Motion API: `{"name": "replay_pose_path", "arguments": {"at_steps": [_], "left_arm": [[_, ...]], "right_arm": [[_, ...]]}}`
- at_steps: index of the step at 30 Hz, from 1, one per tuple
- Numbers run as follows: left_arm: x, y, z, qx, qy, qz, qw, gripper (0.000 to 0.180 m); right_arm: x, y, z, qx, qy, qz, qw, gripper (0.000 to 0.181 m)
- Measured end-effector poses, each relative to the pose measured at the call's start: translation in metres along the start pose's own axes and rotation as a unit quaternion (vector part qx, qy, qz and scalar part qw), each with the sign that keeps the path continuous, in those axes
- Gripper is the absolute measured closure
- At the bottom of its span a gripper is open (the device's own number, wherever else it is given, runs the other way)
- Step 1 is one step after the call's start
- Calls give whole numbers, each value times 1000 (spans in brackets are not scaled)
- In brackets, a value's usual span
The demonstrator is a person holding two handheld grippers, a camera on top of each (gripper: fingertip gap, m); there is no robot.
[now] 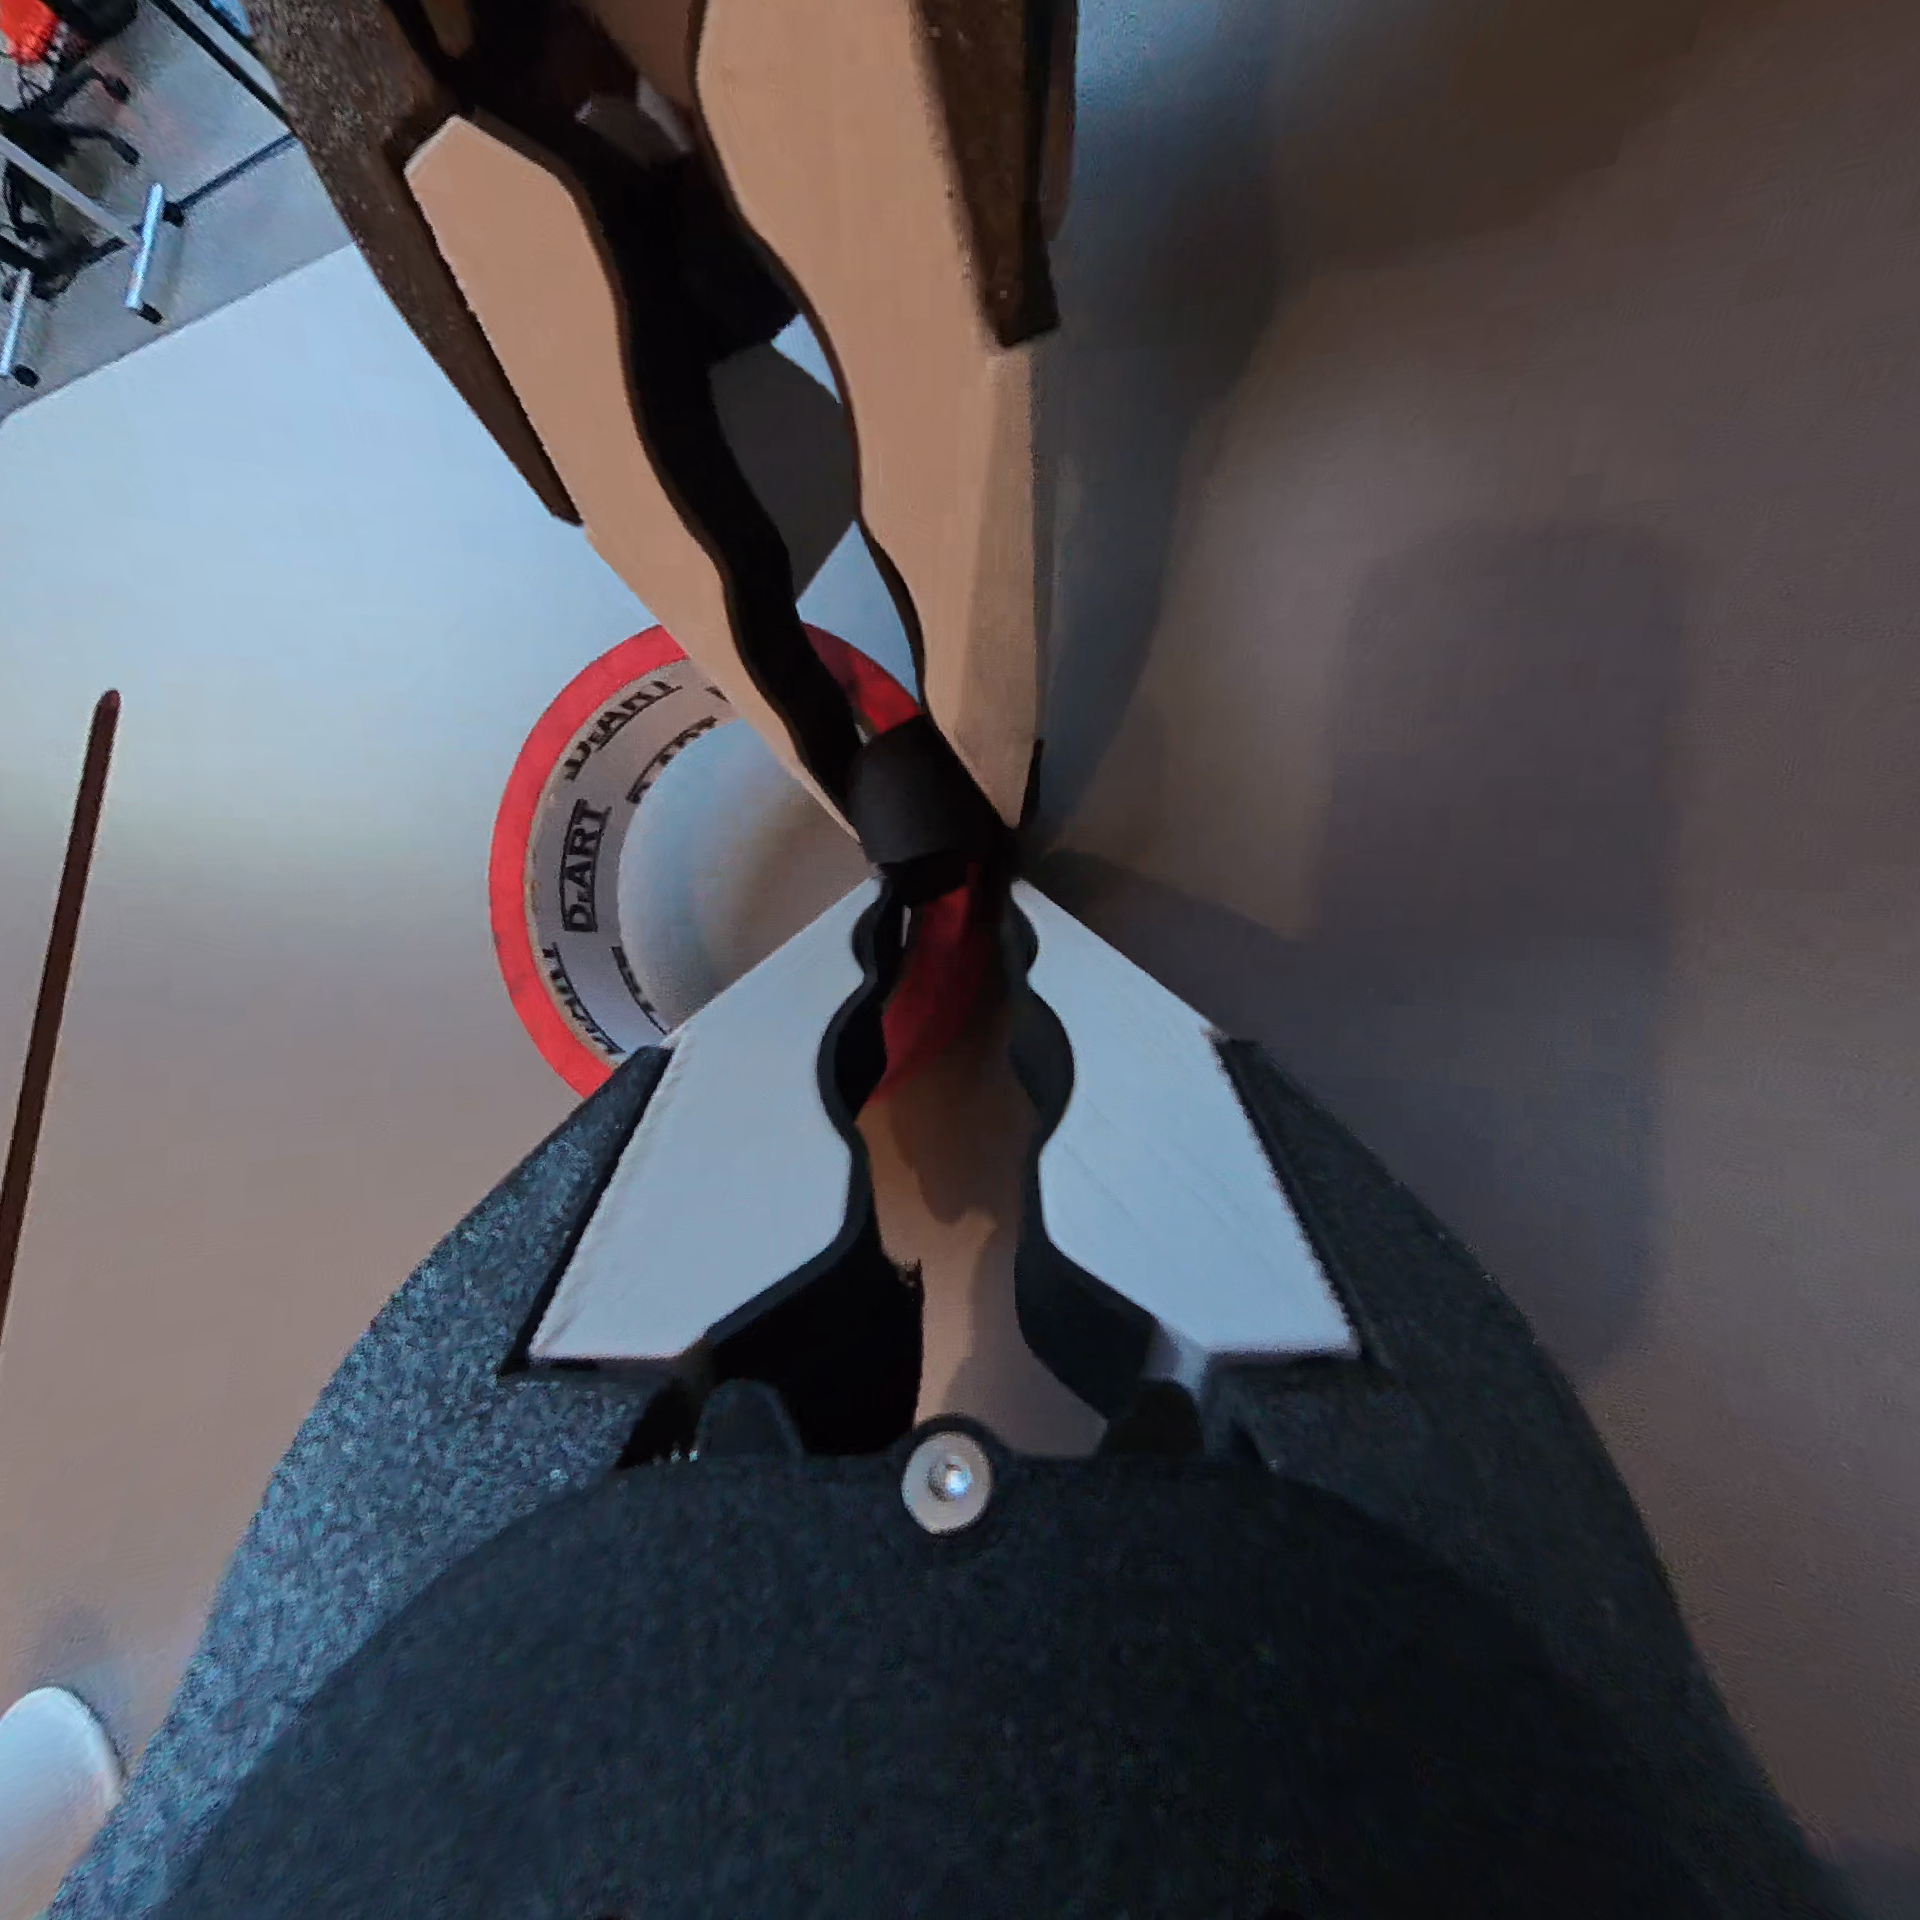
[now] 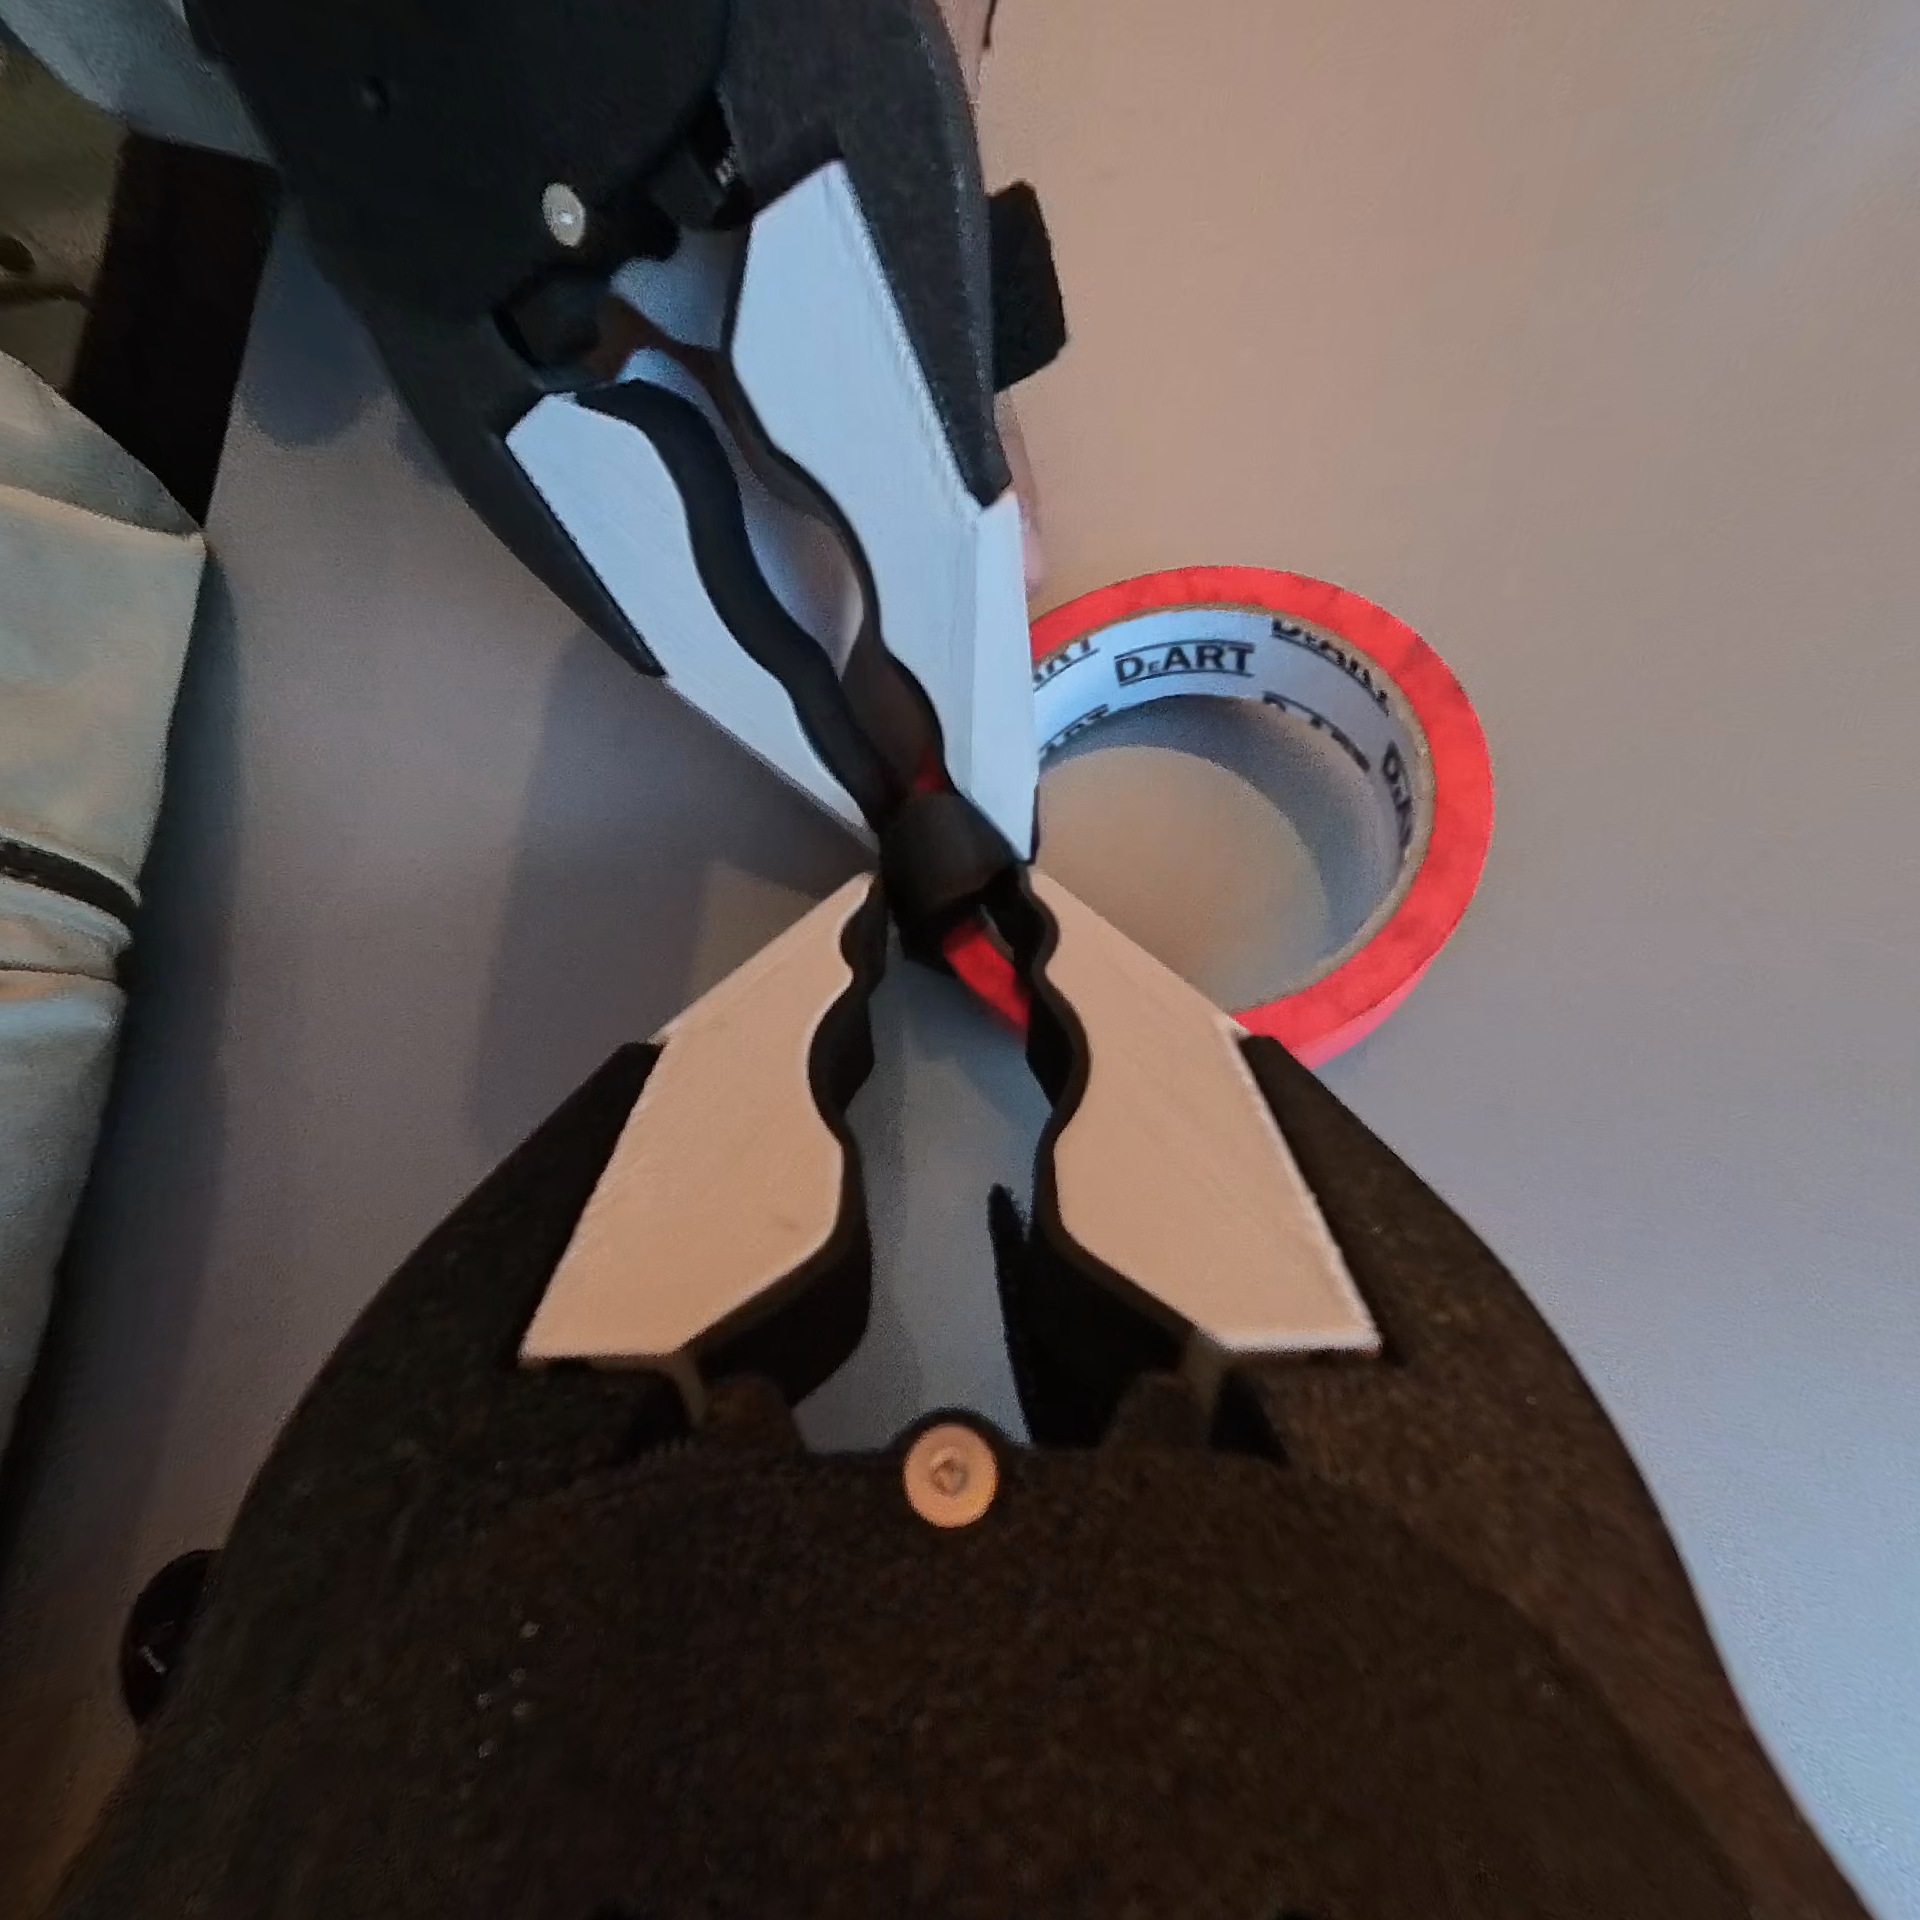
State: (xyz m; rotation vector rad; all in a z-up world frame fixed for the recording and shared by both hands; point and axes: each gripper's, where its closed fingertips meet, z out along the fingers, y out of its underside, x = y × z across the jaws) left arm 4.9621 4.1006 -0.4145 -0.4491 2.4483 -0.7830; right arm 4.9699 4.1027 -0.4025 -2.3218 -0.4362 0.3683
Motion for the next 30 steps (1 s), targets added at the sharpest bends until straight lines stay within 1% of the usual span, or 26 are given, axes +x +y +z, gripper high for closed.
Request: {"name": "replay_pose_path", "arguments": {"at_steps": [2, 5, 7, 8, 9, 14, 18, 19, 20, 22, 23, 24, 25, 26, 27, 28, 30], "left_arm": [[2, -1, 1, -4, -16, 30, 999, 165], [3, -3, 2, -27, -56, 105, 993, 166], [4, -4, 1, -41, -71, 134, 988, 167], [4, -4, 1, -48, -79, 150, 984, 166], [4, -4, 1, -55, -85, 163, 982, 166], [1, -1, 2, -87, -106, 202, 970, 168], [2, -1, 1, -93, -98, 203, 970, 169], [2, -1, 1, -93, -94, 196, 972, 169], [2, -1, 2, -89, -87, 185, 975, 169], [3, -1, 1, -80, -62, 152, 983, 169], [4, -2, 1, -71, -46, 129, 988, 169], [3, -1, 2, -67, -35, 104, 992, 169], [3, -1, 2, -60, -20, 76, 995, 169], [2, 1, 1, -54, -6, 53, 997, 169], [0, 2, 1, -52, 3, 35, 998, 169], [-3, 4, 1, -54, 3, 37, 998, 169], [-3, 3, 1, -57, -7, 75, 995, 169]], "right_arm": [[-4, -1, -4, 20, -30, 51, 998, 156], [-11, -9, -13, 53, -105, 154, 981, 154], [-11, -10, -16, 60, -131, 196, 970, 157], [-9, -9, -16, 57, -130, 207, 968, 162], [-7, -6, -15, 48, -122, 209, 969, 169], [-6, -4, -13, -2, -73, 159, 985, 168], [-6, -2, -11, -20, -74, 165, 983, 170], [-5, -3, -11, -19, -72, 169, 983, 172], [-1, -4, -12, -14, -56, 170, 984, 181], [-2, -3, -15, -3, -56, 165, 985, 181], [-4, -4, -17, 9, -63, 174, 983, 181], [-14, -17, -25, 55, -104, 189, 975, 181], [-16, -26, -33, 89, -117, 204, 968, 181], [-16, -25, -37, 95, -107, 205, 968, 181], [-17, -18, -38, 81, -100, 201, 971, 181], [-19, -12, -39, 67, -97, 202, 972, 181], [-15, -1, -34, 32, -70, 216, 973, 181]]}}
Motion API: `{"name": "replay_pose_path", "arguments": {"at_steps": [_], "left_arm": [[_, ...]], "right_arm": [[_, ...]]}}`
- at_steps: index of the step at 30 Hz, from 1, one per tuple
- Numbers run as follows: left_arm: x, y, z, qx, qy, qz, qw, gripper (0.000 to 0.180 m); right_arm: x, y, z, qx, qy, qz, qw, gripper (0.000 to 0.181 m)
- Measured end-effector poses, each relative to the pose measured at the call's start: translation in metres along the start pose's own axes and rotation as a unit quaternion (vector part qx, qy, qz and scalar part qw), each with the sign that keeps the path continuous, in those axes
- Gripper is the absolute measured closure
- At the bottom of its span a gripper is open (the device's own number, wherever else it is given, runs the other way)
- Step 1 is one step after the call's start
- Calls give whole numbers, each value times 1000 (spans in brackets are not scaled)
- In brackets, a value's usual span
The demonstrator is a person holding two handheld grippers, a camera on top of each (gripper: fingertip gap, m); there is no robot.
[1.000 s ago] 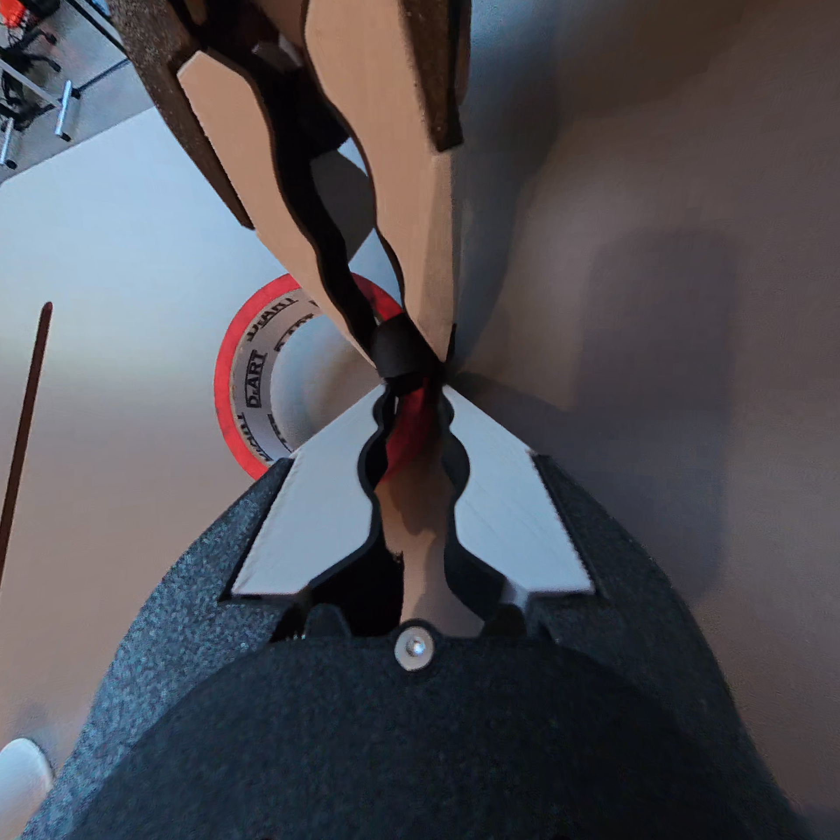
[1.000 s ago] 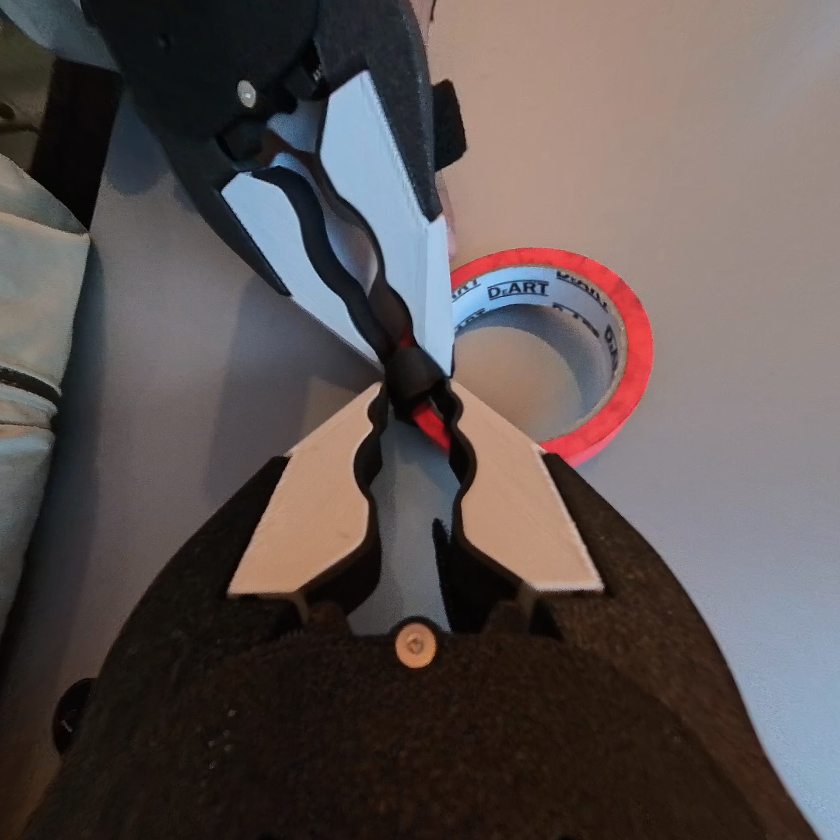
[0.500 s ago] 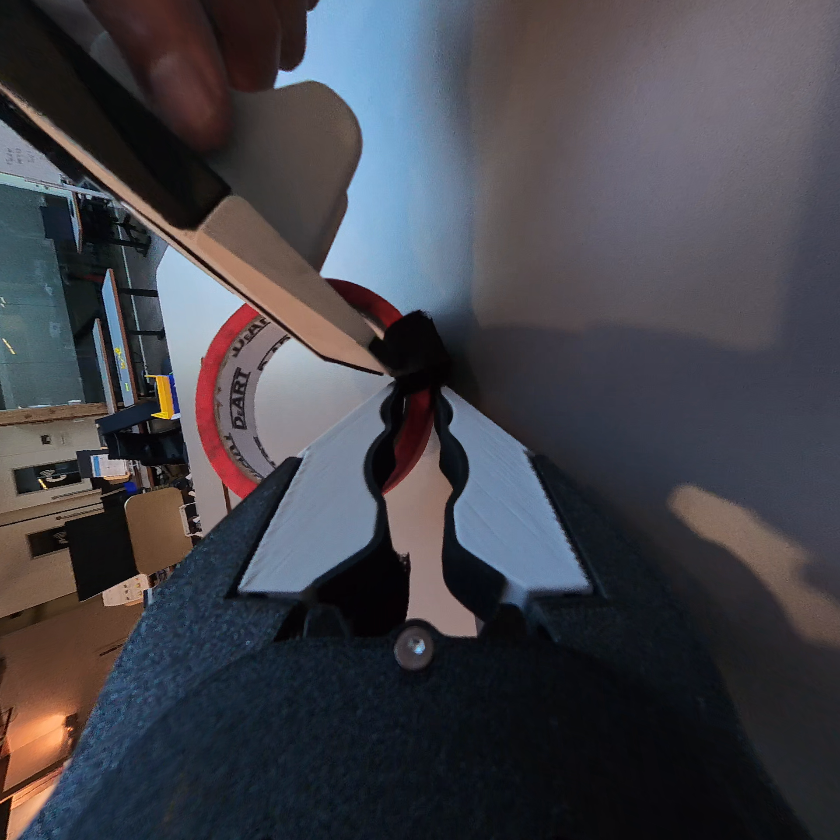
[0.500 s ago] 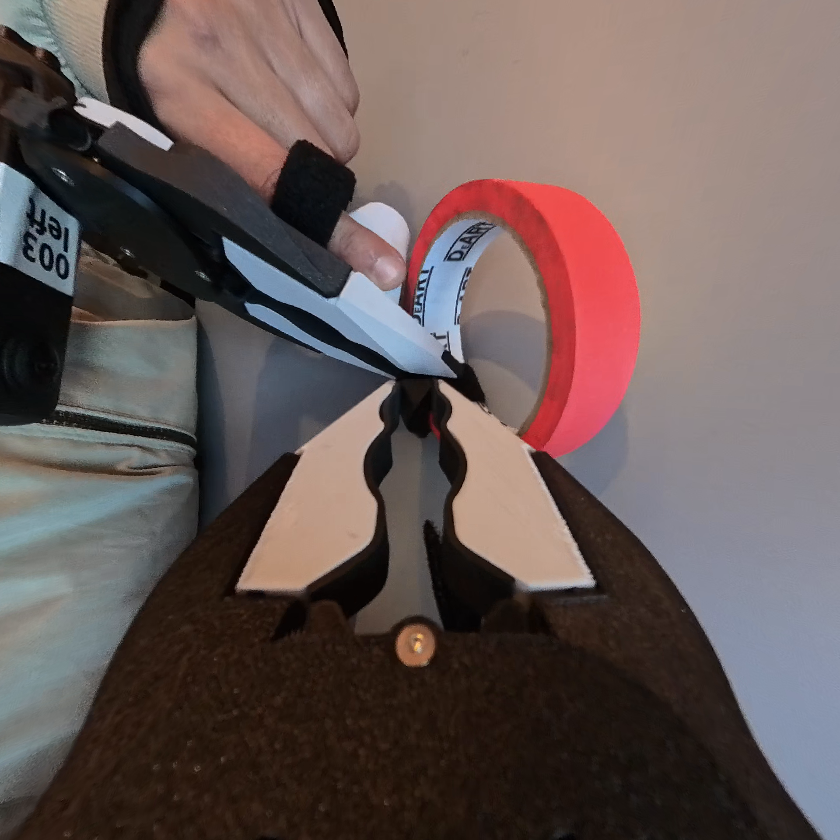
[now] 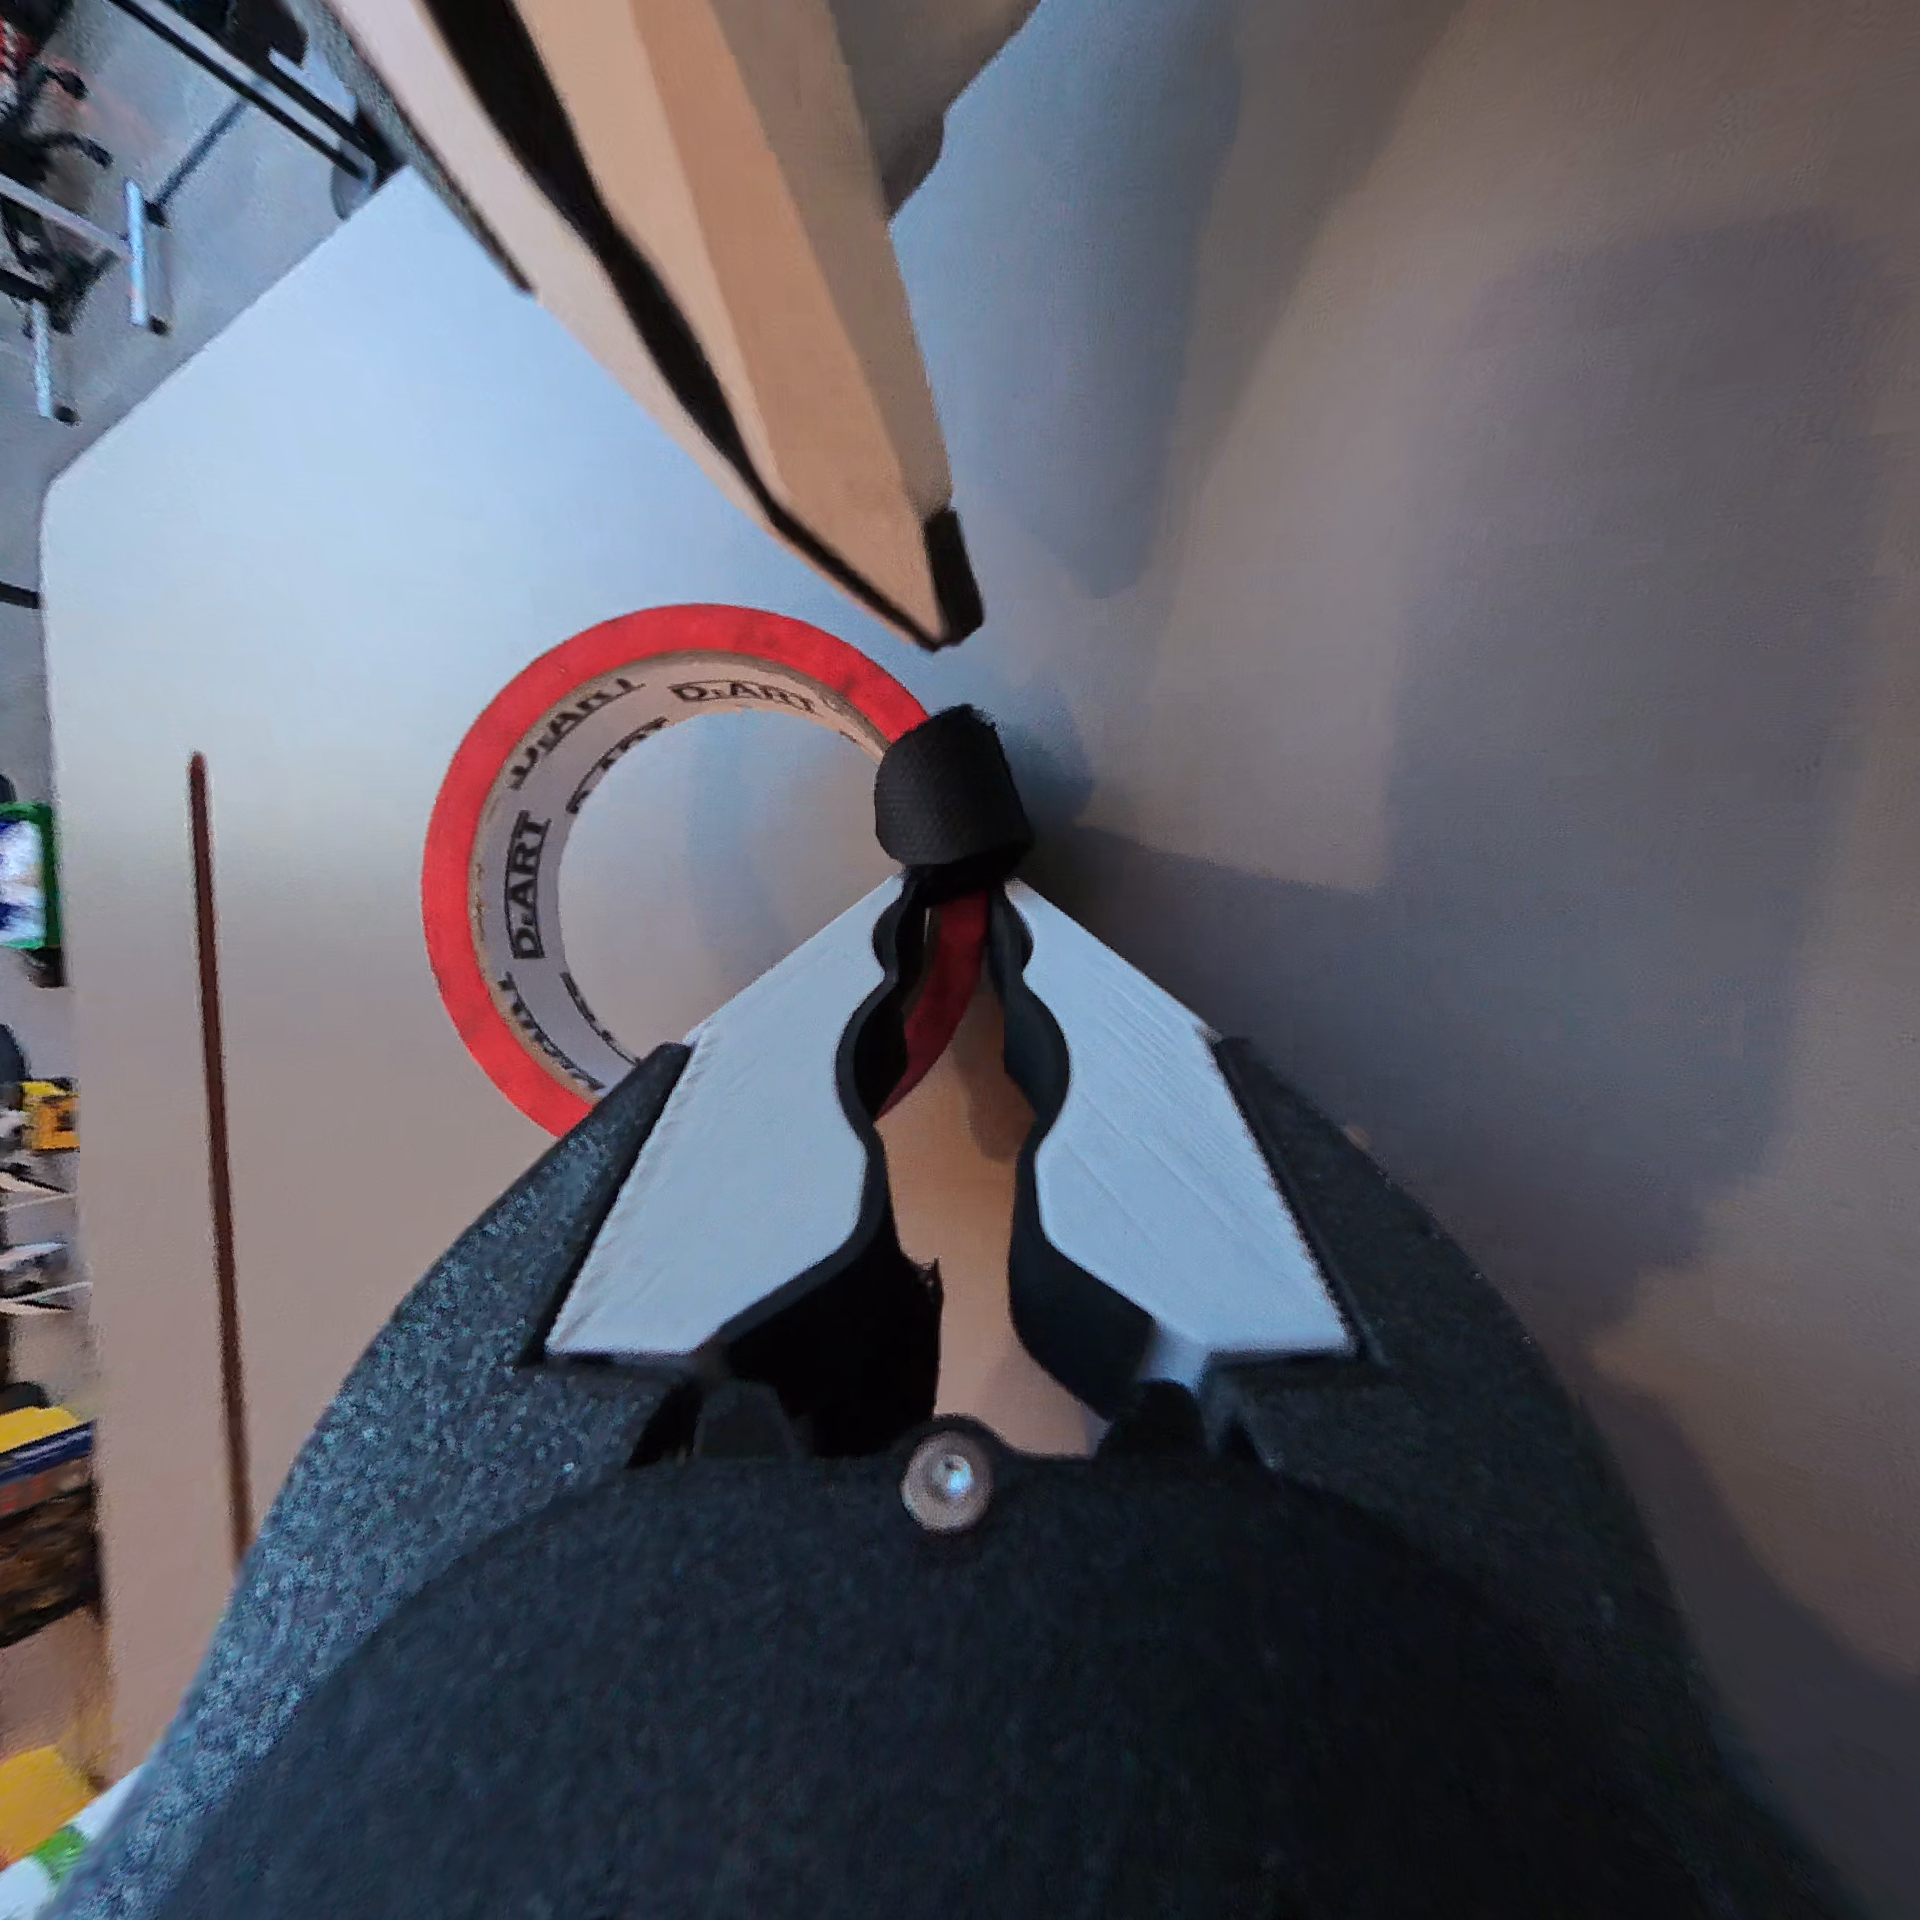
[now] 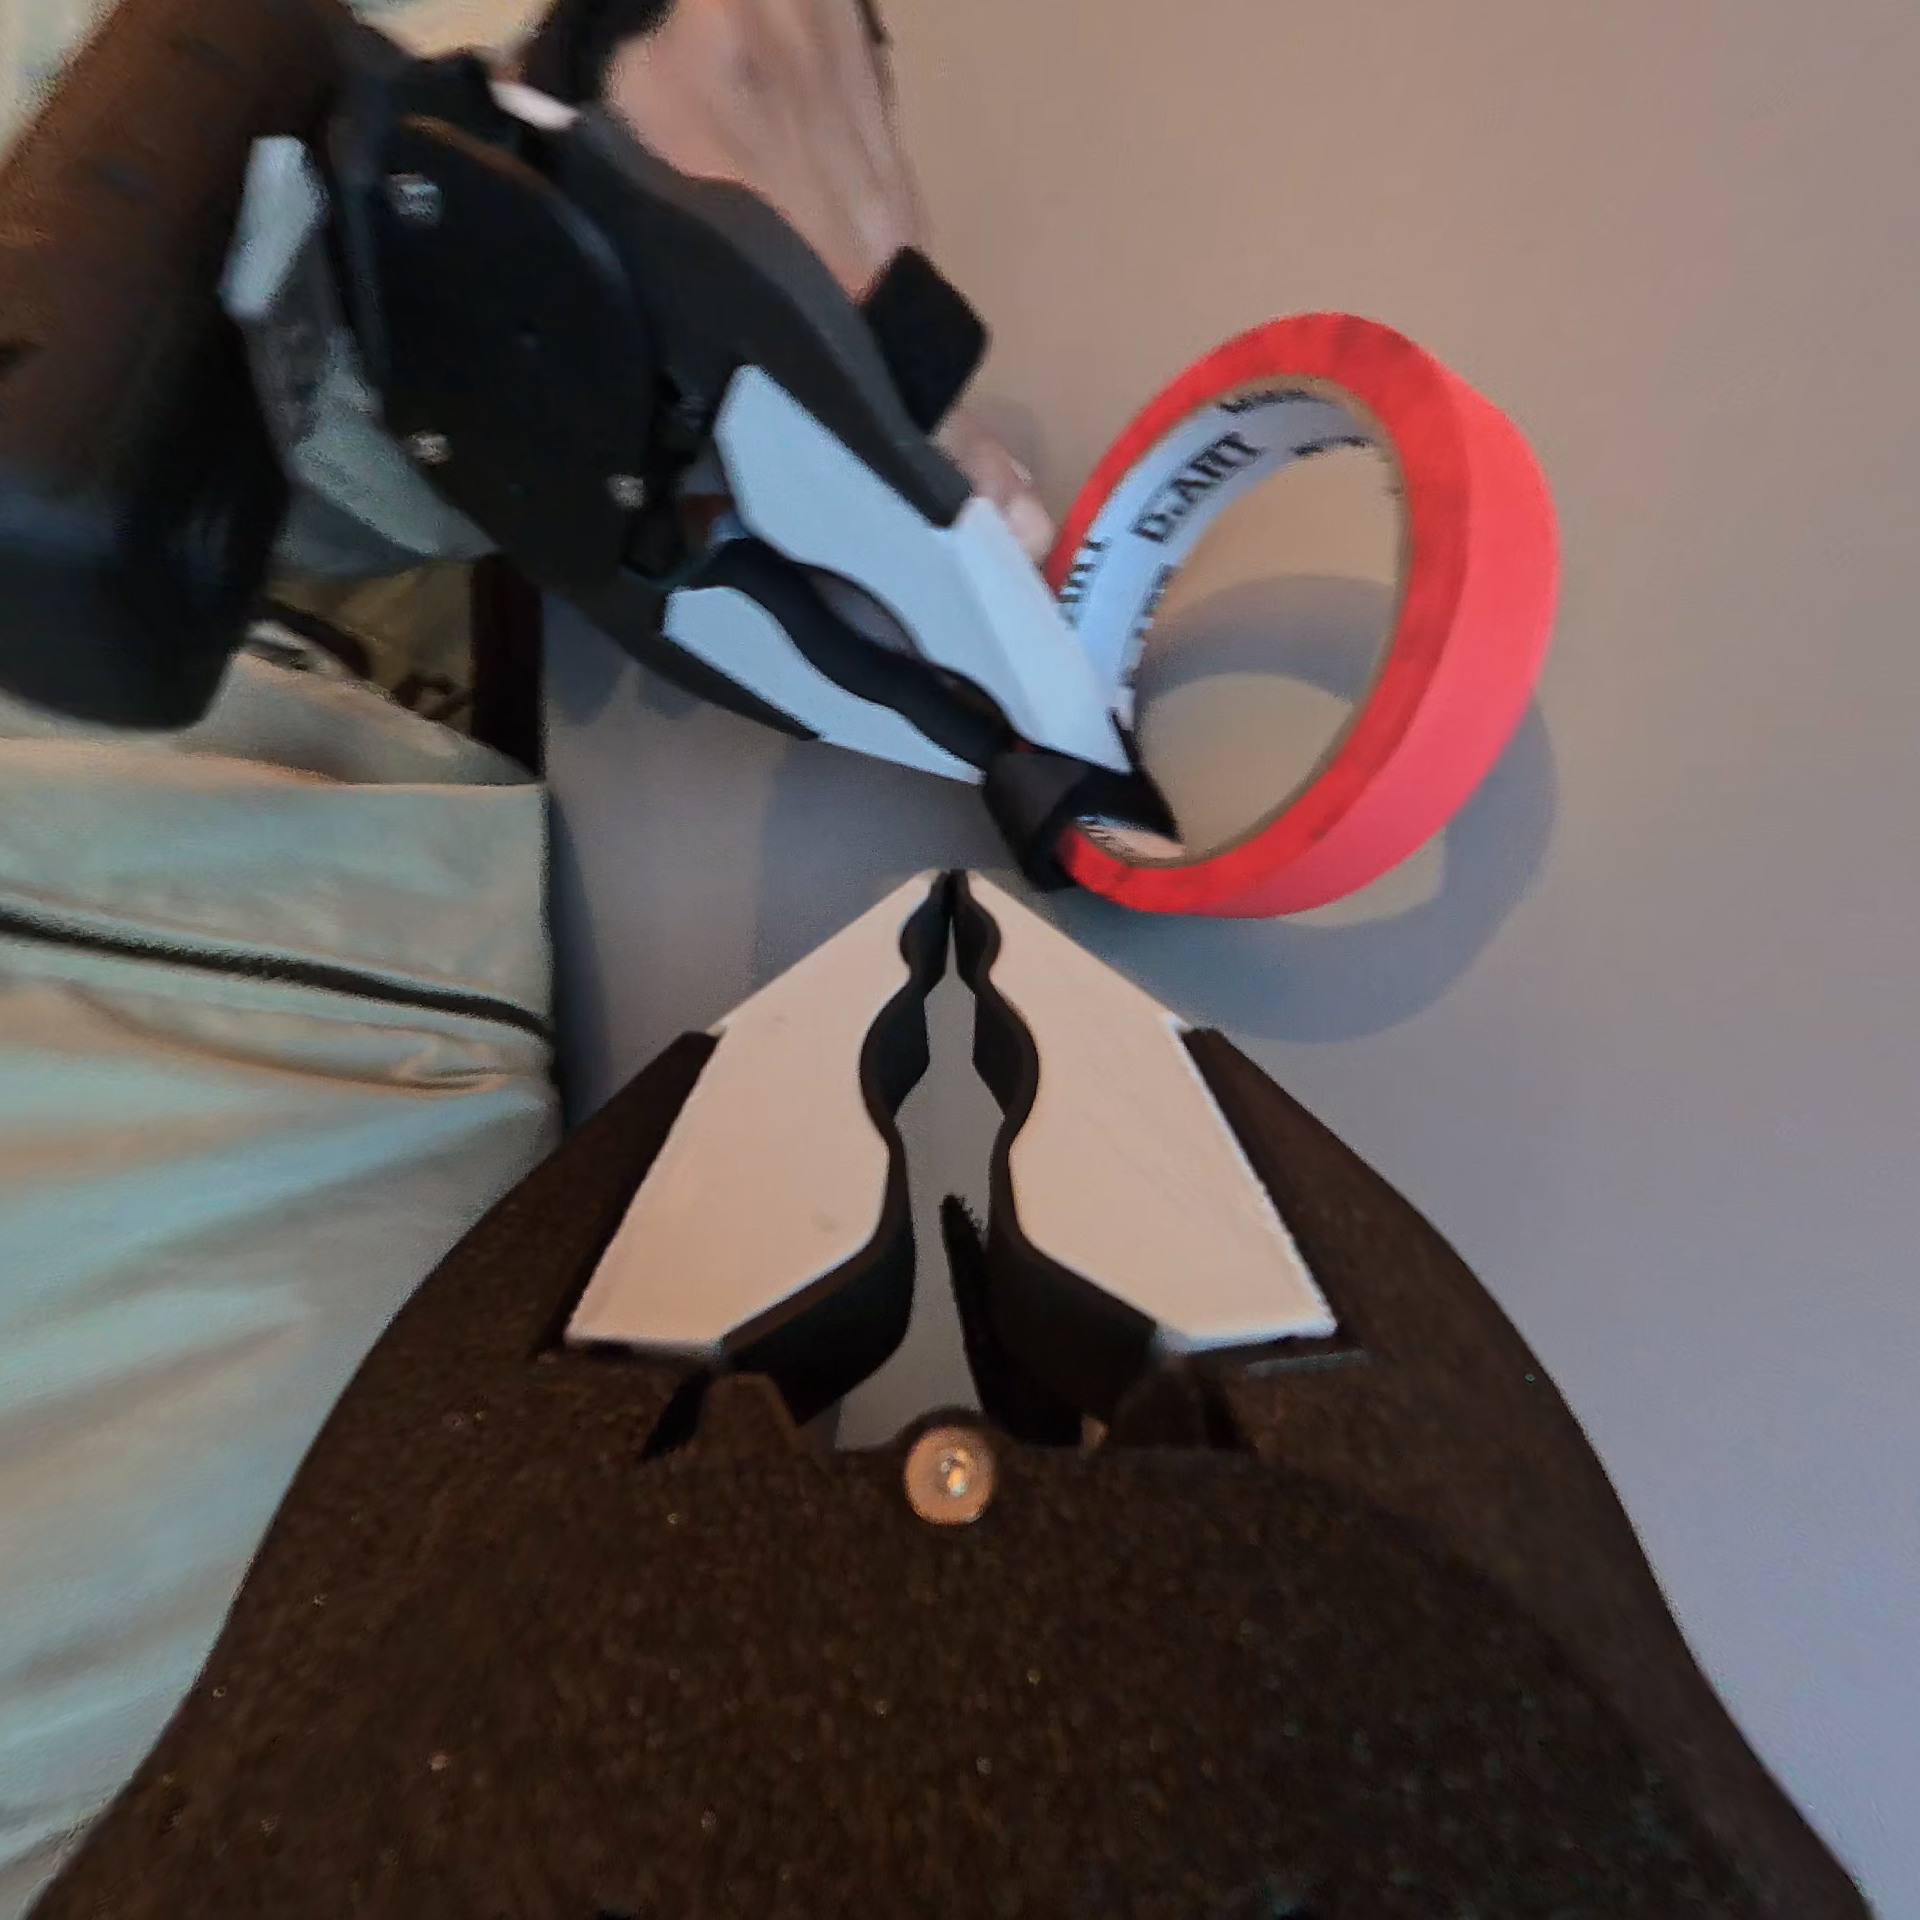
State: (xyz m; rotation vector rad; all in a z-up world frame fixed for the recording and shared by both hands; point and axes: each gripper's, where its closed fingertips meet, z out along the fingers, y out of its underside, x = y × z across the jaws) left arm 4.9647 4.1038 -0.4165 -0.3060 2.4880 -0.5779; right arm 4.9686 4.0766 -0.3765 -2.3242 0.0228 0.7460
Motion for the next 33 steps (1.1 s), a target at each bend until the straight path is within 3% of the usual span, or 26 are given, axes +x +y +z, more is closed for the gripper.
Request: {"name": "replay_pose_path", "arguments": {"at_steps": [2, 3, 5, 10, 18, 21, 33], "left_arm": [[0, -2, 2, -7, -22, 37, 999, 169], [-1, -2, 3, -14, -37, 61, 997, 169], [-2, -2, 3, -32, -70, 115, 990, 169], [-6, 5, 2, -81, -123, 189, 971, 169], [-9, 9, 2, -105, -127, 213, 963, 169], [-7, 6, 4, -106, -125, 216, 963, 169], [-7, 7, 4, -97, -113, 185, 971, 169]], "right_arm": [[8, -7, 4, -1, 37, 5, 999, 181], [8, -11, 6, -7, 43, 6, 999, 166], [14, -5, 12, -62, 68, 4, 996, 159], [21, -3, 20, -106, 89, -22, 990, 167], [27, -17, 15, -90, 137, -74, 984, 173], [29, -9, 19, -117, 140, -89, 979, 170], [13, -7, 21, -128, 87, -113, 981, 181]]}}
